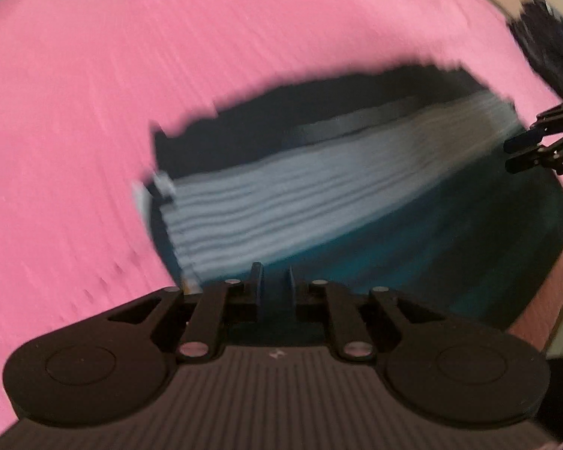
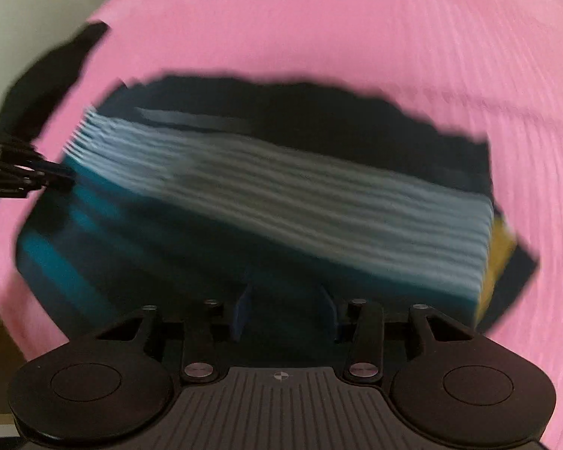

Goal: Fold clothes
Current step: 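Move both grippers to the edge of the folded sweater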

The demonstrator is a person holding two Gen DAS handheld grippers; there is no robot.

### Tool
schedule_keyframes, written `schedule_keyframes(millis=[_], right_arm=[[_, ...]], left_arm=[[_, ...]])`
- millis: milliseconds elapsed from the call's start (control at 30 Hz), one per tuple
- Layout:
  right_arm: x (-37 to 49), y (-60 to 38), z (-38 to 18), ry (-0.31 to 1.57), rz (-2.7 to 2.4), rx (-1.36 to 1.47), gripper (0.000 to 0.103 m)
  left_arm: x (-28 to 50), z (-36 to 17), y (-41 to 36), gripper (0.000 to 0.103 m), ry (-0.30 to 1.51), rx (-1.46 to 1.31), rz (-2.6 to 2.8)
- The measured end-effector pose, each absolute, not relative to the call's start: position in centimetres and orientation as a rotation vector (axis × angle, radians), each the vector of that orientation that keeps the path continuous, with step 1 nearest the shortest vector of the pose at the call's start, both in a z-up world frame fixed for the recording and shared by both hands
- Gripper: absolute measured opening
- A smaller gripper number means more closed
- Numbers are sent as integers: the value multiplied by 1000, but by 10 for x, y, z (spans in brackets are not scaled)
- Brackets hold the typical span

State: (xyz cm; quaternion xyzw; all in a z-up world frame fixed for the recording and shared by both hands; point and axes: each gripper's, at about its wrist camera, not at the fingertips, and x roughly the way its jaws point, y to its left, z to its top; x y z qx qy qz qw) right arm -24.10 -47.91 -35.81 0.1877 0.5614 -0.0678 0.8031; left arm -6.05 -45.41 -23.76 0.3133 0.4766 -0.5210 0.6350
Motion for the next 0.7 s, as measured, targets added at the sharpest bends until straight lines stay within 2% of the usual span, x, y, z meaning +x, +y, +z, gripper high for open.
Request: schedule_keyframes(millis=[100,300,367,433,467,500,533,567,600,700], right_arm=[[-272,-482,-358,1154,-217,411,44],[-298,-453,-345,1176,-430,270,44],[-306,-419,-336,1182,-487,182,44],[-311,-383,-333,1170,-473,122,44],[-314,-365,-332,1166,-456,89,44],[-319,-347,-333,1178,-432,40,46],[-325,-328,-334,1189,-408,-12,55],[-330,-309,-338,1201,-376,-79,68],[-333,-293,-345,1210,-351,-141,70],[-340,-266,-359,1230,-277,-297,70]], left_arm=[[-68,-259,-446,11,1094,733,-1209],[-73,-252,-419,10,1022,733,-1231],[-91,-239,-405,10,956,787,-1271],[-117,-217,-387,11,803,894,-1357],[-132,-208,-378,13,714,948,-1409],[-149,-202,-371,20,621,1000,-1467],[-164,-197,-365,25,545,1045,-1514],[-177,-198,-360,35,477,1093,-1548],[-191,-201,-354,39,403,1149,-1579],[-221,-222,-344,42,222,1283,-1595]])
